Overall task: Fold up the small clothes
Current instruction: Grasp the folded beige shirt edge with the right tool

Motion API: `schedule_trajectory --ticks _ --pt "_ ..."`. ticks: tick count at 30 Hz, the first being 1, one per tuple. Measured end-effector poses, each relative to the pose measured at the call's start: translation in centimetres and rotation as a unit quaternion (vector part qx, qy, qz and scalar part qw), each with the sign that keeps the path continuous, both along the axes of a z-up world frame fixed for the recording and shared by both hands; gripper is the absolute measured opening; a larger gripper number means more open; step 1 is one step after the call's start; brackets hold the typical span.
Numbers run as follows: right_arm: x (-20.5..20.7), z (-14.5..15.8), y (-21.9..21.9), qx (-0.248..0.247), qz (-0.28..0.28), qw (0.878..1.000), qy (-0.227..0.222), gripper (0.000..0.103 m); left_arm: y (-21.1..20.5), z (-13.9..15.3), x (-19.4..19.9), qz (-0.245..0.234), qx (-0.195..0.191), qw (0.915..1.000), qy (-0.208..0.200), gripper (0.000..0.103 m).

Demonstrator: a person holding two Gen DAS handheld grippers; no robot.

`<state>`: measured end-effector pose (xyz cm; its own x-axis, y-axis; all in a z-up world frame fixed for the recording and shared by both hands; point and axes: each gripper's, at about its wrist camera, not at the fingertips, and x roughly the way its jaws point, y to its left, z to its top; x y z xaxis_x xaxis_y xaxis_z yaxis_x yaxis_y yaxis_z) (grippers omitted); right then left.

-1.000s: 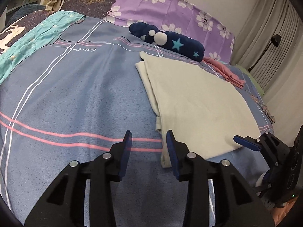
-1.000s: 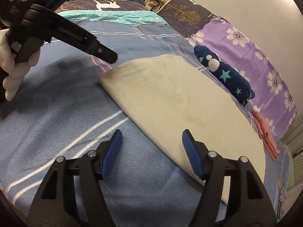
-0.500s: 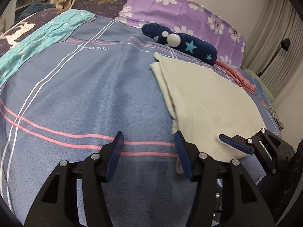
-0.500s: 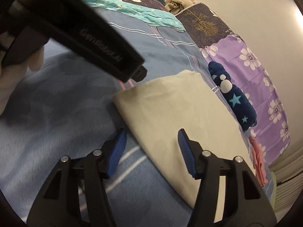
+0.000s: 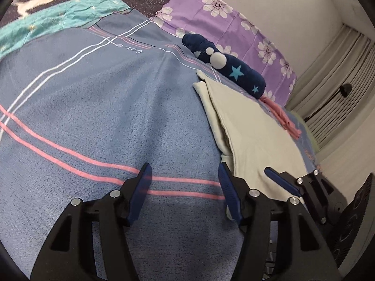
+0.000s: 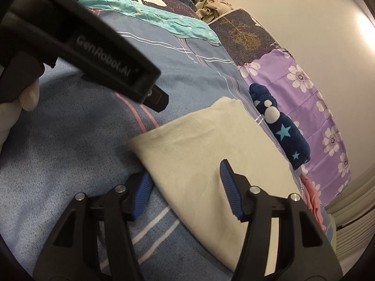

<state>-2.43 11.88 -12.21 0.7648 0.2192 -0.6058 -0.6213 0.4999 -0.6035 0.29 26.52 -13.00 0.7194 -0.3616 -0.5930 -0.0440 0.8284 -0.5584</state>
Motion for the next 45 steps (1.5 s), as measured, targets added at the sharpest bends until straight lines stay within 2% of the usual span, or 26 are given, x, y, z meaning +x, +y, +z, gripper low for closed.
schedule_trajectory --ticks 3,11,20,27,31,33,37,42,45 --pt "0.3 0.2 -0.1 0.005 -0.003 1.000 0.009 0.056 0.1 -0.2 0.0 0.001 -0.017 0.9998 -0.003 0.060" --pt "1.5 0.6 0.3 0.021 -0.021 0.999 0.025 0.053 -0.5 -0.1 0.3 -0.005 -0.004 1.0000 -0.004 0.065" --pt "1.5 0.2 0.0 0.040 -0.025 0.999 0.020 0.053 0.0 -0.4 0.5 -0.011 -0.021 0.9997 -0.005 0.069" --pt "1.9 0.3 -0.4 0.057 -0.026 0.997 0.037 0.053 -0.4 -0.2 0.6 -0.013 -0.005 0.9999 0.000 0.070" --pt "1.8 0.3 -0.4 0.060 -0.023 0.997 0.042 0.050 0.1 -0.3 0.7 -0.013 -0.023 0.9997 0.000 0.070" --pt "1.6 0.3 -0.5 0.067 -0.002 0.996 0.057 0.030 0.5 -0.1 1.7 -0.026 -0.050 0.9984 -0.001 0.071" --pt "1.3 0.2 -0.4 0.065 -0.002 0.997 0.050 0.026 0.4 0.2 6.2 -0.077 -0.098 0.9922 0.007 0.074" --pt "1.4 0.4 -0.6 0.072 -0.010 0.996 0.049 0.022 -1.0 0.5 13.0 -0.108 -0.088 0.9898 0.028 0.078" --pt "1.4 0.5 -0.4 0.068 -0.012 0.997 0.046 0.023 -1.6 0.5 16.0 -0.120 -0.097 0.9872 0.040 0.078"
